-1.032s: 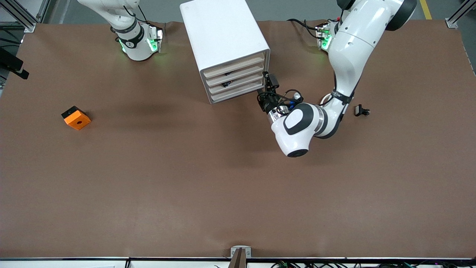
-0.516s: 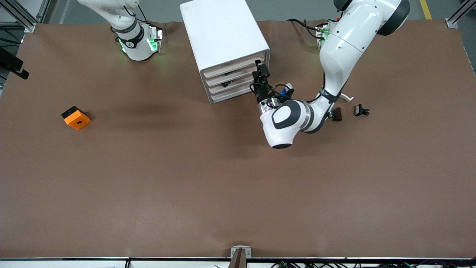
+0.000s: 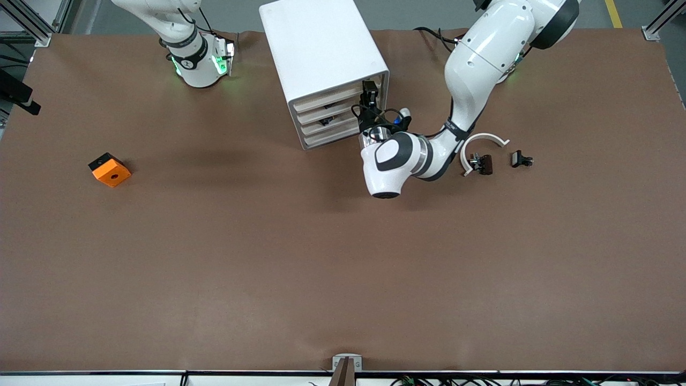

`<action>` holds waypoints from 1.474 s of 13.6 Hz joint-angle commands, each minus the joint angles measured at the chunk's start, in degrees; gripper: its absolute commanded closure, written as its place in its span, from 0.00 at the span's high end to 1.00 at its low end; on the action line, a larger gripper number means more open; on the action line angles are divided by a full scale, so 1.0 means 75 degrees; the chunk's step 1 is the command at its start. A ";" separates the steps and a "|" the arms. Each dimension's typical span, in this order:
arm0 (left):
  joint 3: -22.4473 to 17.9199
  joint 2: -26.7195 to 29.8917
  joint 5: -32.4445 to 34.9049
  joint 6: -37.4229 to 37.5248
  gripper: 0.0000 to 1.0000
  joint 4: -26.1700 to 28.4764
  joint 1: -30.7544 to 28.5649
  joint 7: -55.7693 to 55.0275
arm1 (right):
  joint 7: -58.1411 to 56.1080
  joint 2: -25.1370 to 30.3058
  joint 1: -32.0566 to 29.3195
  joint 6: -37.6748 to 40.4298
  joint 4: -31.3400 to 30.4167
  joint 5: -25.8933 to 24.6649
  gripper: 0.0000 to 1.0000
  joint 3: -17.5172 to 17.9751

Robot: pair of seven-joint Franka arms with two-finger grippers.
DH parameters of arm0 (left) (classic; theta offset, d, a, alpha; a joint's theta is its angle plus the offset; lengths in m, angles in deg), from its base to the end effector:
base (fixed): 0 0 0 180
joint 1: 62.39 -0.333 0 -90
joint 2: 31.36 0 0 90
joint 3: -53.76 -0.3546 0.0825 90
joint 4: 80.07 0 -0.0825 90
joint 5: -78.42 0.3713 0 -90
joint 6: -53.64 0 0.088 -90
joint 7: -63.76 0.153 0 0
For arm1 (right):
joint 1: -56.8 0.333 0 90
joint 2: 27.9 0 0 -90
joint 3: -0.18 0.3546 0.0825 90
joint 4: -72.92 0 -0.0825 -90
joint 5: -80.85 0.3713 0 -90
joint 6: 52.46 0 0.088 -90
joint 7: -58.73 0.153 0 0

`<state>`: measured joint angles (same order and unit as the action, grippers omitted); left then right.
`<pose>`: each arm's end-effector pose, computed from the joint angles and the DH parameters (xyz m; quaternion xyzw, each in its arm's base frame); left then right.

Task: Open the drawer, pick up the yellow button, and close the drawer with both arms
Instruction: 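Grasp the drawer handle with the left gripper and pull it open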

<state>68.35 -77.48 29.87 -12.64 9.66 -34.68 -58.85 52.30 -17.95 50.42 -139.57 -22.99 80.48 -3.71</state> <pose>0.3519 -0.4632 0.2507 -0.5079 -0.5012 0.5519 0.4316 0.4673 -0.0890 0.6536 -0.9994 0.0332 -0.0101 0.0012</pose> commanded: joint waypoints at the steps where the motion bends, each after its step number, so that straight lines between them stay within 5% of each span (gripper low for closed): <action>1: -0.0012 0.0079 -0.0125 0.0049 0.01 0.0118 -0.0133 0.0059 | 0.0085 0.0068 -0.0005 -0.0032 0.0108 -0.0104 1.00 0.0016; 15: -0.0094 -0.0085 -0.0594 -0.0092 0.04 -0.0328 -0.2136 0.0082 | -0.0220 -0.1057 -0.0040 -0.0067 0.0496 -0.0139 1.00 0.0004; 19: -0.0247 -0.0144 -0.0559 -0.0092 0.09 -0.0480 -0.2196 0.0082 | -0.0208 -0.1606 -0.0075 -0.0454 0.0531 -0.0279 1.00 -0.0008; 20: -0.0247 -0.0144 -0.0535 -0.0092 0.25 -0.0480 -0.2196 0.0082 | -0.0208 -0.1794 -0.0087 -0.0466 0.0600 -0.0314 1.00 -0.0008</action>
<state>67.35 -78.09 26.47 -13.73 7.89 -50.63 -60.18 51.44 -27.94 50.36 -143.01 -20.68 79.43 -4.00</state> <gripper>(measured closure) 0.907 0.000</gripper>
